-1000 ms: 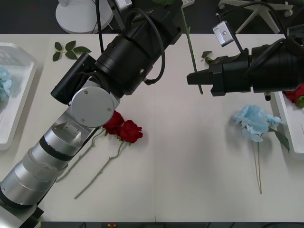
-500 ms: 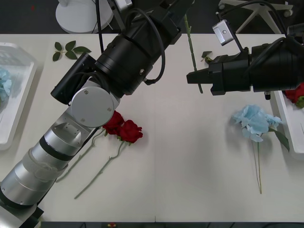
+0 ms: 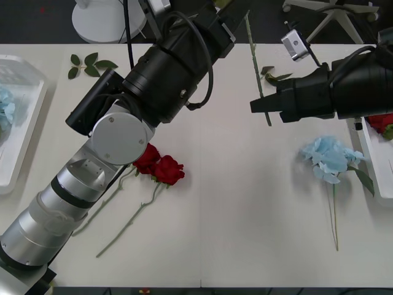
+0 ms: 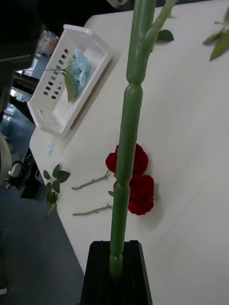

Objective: Place the red flowers into the right box and the blue flowers into the left box. If a person shows an open palm, hand one flower to the person first, then continue sorting.

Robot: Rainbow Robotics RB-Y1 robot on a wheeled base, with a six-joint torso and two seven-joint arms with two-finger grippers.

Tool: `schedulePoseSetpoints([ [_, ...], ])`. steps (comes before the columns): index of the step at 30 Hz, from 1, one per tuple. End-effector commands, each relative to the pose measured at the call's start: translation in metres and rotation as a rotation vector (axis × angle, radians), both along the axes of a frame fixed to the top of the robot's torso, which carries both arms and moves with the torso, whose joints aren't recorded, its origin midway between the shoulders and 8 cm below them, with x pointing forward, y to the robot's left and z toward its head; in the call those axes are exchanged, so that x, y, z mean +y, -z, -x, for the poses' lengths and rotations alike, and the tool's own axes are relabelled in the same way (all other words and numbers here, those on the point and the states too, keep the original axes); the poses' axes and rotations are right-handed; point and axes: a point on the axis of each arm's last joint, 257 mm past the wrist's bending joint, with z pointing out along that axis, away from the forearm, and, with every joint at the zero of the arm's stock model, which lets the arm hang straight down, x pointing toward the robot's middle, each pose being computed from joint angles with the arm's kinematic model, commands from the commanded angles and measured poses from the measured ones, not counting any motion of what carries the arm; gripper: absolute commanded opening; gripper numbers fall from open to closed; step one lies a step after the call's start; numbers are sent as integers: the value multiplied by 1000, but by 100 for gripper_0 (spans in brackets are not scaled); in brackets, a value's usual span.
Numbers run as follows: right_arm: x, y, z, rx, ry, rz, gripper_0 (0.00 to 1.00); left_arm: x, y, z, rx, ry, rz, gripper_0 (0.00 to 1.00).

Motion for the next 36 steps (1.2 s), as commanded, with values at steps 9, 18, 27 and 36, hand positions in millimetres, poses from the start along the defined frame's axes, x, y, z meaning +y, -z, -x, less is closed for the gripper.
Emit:
schedulePoseSetpoints([
  [9,-185,-2,-34,54,328,421,0,95,18,-2,175,125,-204,100],
  [18,-316,-17,-30,120,545,597,0,194,62,40,390,223,-503,100],
  [27,-433,-14,-3,140,508,789,0,277,149,84,650,235,-847,100],
  [36,-529,8,32,193,518,898,0,312,229,79,687,205,-1166,100],
])
